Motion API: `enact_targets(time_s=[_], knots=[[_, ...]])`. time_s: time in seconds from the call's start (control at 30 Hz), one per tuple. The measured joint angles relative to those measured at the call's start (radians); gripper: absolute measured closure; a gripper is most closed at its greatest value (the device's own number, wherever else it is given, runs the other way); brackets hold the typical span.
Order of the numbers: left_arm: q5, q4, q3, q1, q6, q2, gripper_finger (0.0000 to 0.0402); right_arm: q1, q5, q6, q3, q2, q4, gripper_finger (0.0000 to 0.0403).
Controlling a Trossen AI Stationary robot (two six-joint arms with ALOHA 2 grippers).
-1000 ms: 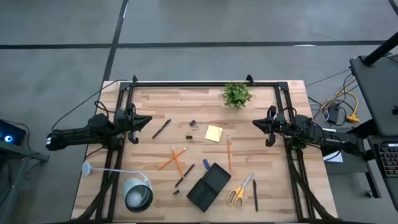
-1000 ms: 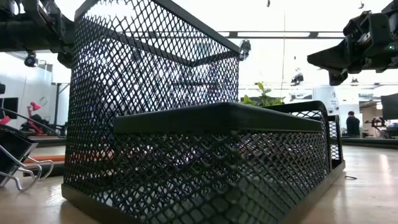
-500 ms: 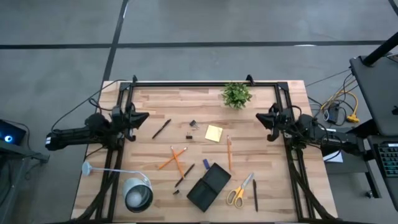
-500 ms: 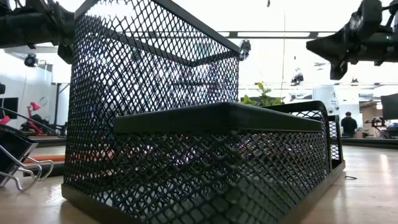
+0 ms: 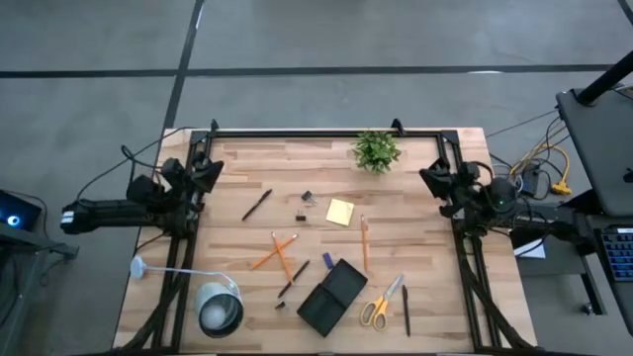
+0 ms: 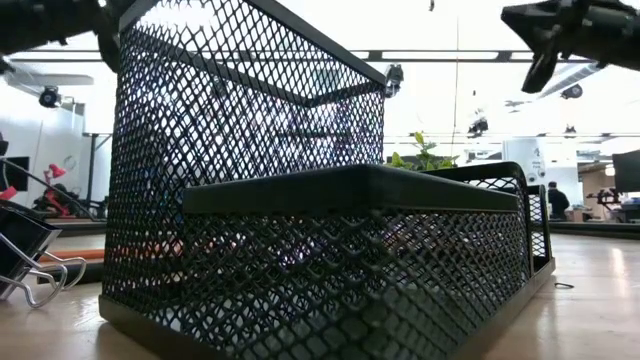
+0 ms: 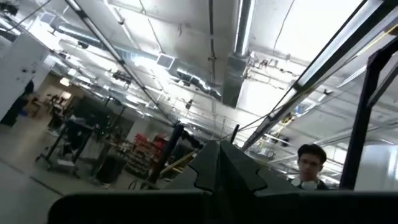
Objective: Pick and place office supplies into organizer
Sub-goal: Put the middle binder clip into the desk organizer
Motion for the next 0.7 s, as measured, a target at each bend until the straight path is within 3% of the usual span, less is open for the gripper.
enact_targets(time_s=[0.1,0.27,0.43,0.7], knots=[[0.0,-0.009,0.051,0.0,0.0,0.085,0.0402,0.0,0.0,0.045,0.106,0.102,-0.147,0.0394],[0.0,-0.008,0.119,0.0,-0.046,0.176,0.0402,0.0,-0.101,0.054,0.292,0.282,-0.294,0.0378],[-0.001,-0.016,0.125,0.0,-0.058,0.213,0.0402,0.0,-0.188,0.05,0.481,0.465,-0.365,0.0356],[-0.001,-0.144,0.12,0.0,-0.192,0.226,0.0402,0.005,-0.275,-0.012,0.799,0.752,-0.732,0.0325]])
